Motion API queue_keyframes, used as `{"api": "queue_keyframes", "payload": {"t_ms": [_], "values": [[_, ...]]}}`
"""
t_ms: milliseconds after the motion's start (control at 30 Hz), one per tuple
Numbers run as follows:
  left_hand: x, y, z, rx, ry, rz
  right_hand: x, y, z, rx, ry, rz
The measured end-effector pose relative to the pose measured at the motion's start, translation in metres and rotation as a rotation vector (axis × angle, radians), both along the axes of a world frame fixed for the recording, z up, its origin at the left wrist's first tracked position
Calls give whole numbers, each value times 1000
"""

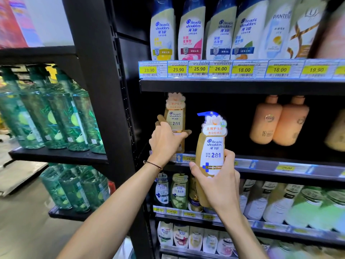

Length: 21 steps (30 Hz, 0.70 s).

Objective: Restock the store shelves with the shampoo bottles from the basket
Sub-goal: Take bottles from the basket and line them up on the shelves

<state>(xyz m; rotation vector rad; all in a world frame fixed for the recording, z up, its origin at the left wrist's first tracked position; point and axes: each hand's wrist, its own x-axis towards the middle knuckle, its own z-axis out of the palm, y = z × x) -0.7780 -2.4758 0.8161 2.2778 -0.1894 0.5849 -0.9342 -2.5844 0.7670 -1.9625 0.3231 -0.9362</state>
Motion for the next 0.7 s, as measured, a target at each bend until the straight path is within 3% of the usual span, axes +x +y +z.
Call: {"api": "queue_keyframes", "payload": {"t_ms": [467, 600, 700], "values": [[10, 0, -6, 135, 88, 7, 5, 0, 2, 28, -24, -4], [32, -10, 2, 177, 225, 28, 6, 1, 6, 48, -42, -10], [44, -19, 15, 58, 361, 21, 7, 2, 8, 39, -50, 6]]}}
